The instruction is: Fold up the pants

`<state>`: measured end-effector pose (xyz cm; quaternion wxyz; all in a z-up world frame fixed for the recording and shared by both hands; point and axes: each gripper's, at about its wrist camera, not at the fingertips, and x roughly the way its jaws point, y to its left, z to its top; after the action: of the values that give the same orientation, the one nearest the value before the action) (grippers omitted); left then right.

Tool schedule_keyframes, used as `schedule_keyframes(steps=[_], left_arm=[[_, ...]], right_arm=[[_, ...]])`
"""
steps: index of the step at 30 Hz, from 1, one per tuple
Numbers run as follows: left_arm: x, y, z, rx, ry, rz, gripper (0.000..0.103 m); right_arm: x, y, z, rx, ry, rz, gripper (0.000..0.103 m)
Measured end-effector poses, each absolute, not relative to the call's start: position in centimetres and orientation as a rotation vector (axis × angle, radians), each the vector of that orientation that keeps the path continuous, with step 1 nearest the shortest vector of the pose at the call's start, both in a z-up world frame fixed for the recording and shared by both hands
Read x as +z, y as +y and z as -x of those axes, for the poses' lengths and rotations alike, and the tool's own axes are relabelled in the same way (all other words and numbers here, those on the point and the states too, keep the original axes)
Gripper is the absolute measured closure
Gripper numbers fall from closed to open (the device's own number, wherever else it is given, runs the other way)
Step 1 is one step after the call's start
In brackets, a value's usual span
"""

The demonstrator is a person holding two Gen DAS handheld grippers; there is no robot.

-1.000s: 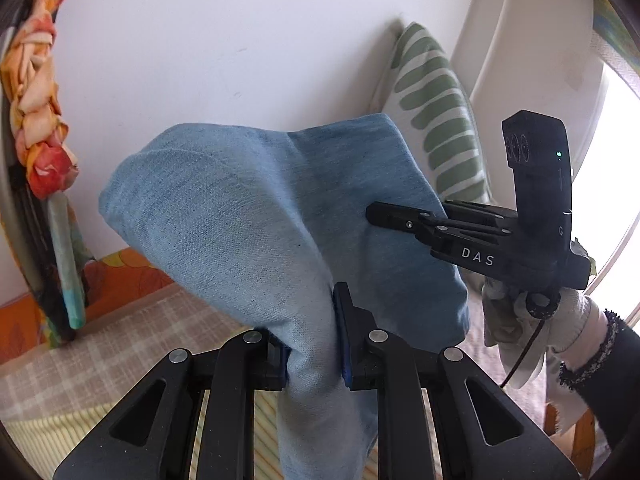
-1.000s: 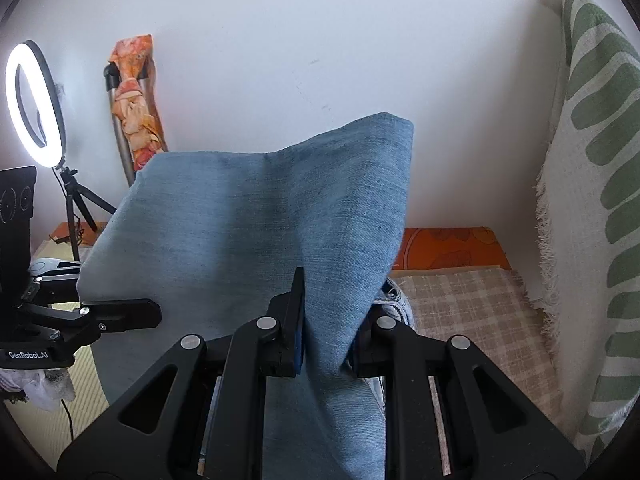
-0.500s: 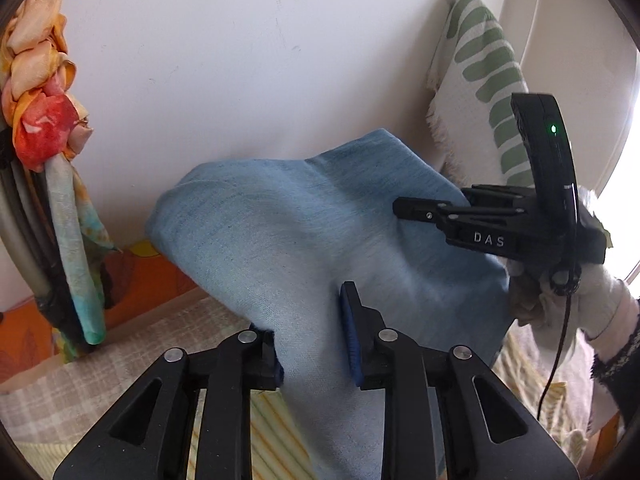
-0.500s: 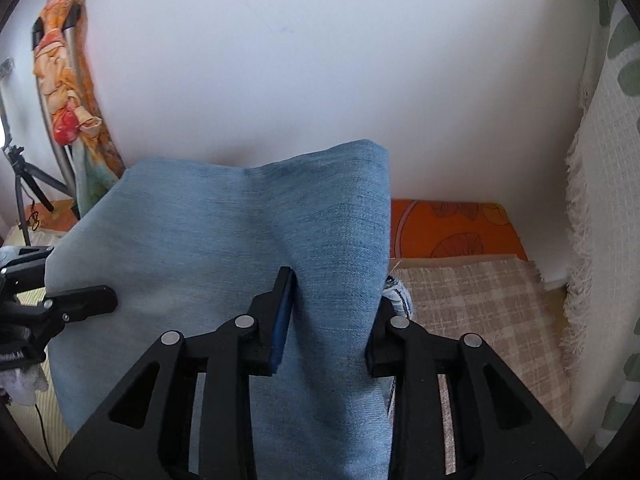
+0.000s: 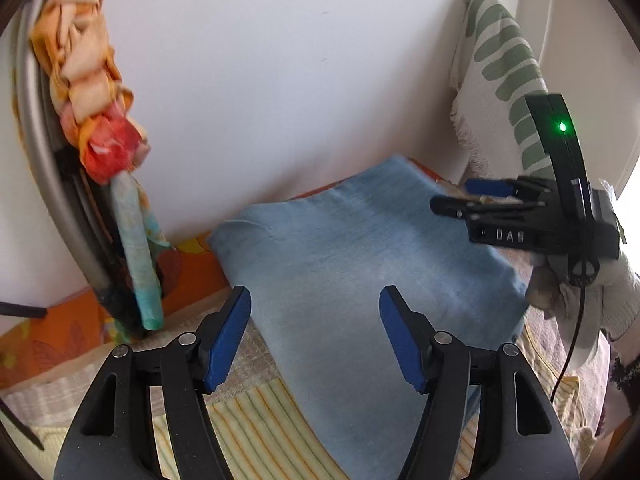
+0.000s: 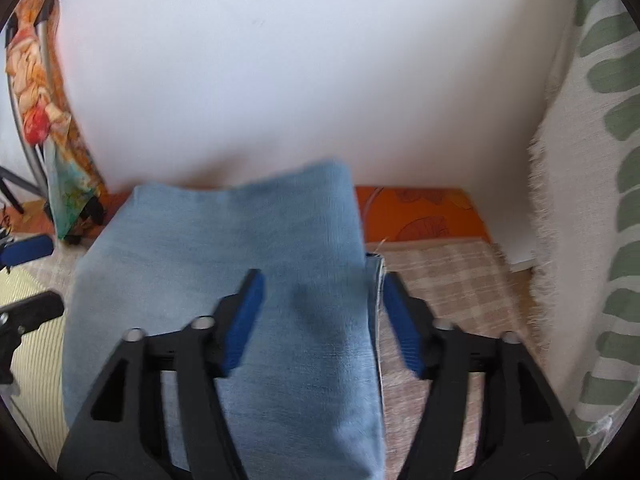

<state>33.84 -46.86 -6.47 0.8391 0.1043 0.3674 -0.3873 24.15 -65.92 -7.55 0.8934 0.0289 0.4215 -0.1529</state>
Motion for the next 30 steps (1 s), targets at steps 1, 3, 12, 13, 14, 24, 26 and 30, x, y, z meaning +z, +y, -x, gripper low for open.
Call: schedule_keyframes(steps=[1, 3, 12, 13, 14, 24, 26, 30], left_arm=[[-6.0, -47.1, -33.4, -0.821, 0.763, -0.226, 0.036], [-5.2, -47.0, -32.7, -0.826, 0.741, -0.23, 0.036], [-2.4, -44.2, -29.5, -0.843, 0.711, -0.191, 0.034], [-2.1, -43.8, -29.1, -0.846, 0.71, -0.184, 0.034], [-1.8, -43.4, -28.7, -0.848, 0.708, -0.179, 0.034], [2.3, -40.5, -21.7, -0.857, 0.617, -0.183, 0.025], [3.0, -39.7, -20.4, -0.854, 0.601, -0.185, 0.022], [4.1, -37.9, -18.0, -0.854, 0.579, -0.175, 0.021]], right_arm=[[-7.0, -66.1, -23.8, -0.329, 0.856, -0.067, 0.027], [-5.8, -66.5, -22.9, -0.325, 0.831, -0.105, 0.027], [-2.8, -64.0, -20.3, -0.306, 0.797, -0.087, 0.027], [-2.3, -63.1, -20.0, -0.302, 0.794, -0.083, 0.027], [-2.0, -62.5, -19.6, -0.295, 0.793, -0.08, 0.027], [2.6, -57.3, -13.8, -0.281, 0.709, -0.041, 0.027], [3.6, -56.5, -12.5, -0.284, 0.691, -0.044, 0.026], [5.3, -54.6, -9.8, -0.293, 0.649, -0.028, 0.018]])
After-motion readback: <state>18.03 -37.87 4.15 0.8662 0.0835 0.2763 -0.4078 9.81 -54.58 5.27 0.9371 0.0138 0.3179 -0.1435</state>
